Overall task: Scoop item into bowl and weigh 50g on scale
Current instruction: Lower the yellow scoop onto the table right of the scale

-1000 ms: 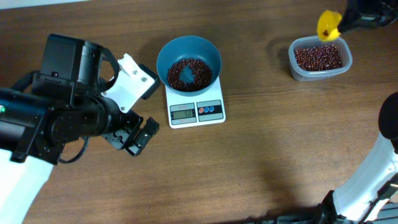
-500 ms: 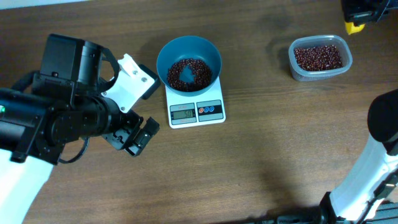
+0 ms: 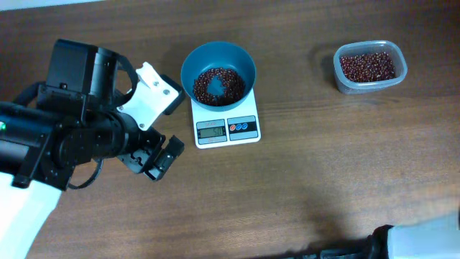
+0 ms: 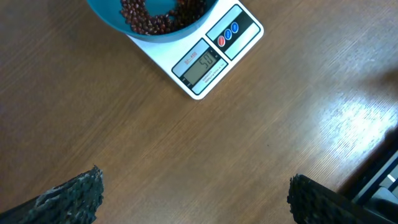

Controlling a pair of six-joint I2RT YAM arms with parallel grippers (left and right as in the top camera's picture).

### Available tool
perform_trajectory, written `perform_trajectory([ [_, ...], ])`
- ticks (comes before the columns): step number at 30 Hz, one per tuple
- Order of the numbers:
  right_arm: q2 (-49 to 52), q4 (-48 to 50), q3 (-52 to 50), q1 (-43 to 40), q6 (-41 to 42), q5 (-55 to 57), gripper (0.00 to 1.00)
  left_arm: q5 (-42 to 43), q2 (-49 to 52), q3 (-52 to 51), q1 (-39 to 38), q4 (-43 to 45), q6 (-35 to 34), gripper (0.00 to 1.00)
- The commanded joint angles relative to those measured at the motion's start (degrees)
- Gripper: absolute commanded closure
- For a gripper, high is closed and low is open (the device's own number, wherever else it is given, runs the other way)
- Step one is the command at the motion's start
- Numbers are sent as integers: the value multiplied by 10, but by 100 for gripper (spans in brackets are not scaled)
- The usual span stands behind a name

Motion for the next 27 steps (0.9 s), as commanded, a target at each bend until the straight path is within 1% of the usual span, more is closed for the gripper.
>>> perform_trajectory([
  [1,-70,-3,-60,-29,15,-23,96,6,-3,8,2,1,-7,1],
  [4,-139,1,-205,-40,43,-23,96,6,-3,8,2,1,-7,1],
  [6,-179,33,-326,-40,62,-37,96,6,-3,8,2,1,-7,1],
  [9,-235,155,-518,-40,62,-144,96,6,-3,8,2,1,-7,1],
  [11,-269,267,-657,-40,62,-219,96,6,-3,8,2,1,-7,1],
  [13,-286,341,-749,-40,62,-272,96,6,-3,8,2,1,-7,1],
  [15,-288,436,-841,-40,73,-337,96,6,-3,8,2,1,-7,1],
  [18,-283,522,-918,-40,74,-392,96,6,-3,8,2,1,-7,1],
  [22,-279,623,-1022,-40,112,-426,96,6,-3,8,2,1,-7,1],
  [24,-280,655,-1066,-40,133,-426,96,6,-3,8,2,1,-7,1],
  [27,-281,662,-1107,-40,133,-430,96,6,-3,8,2,1,-7,1],
])
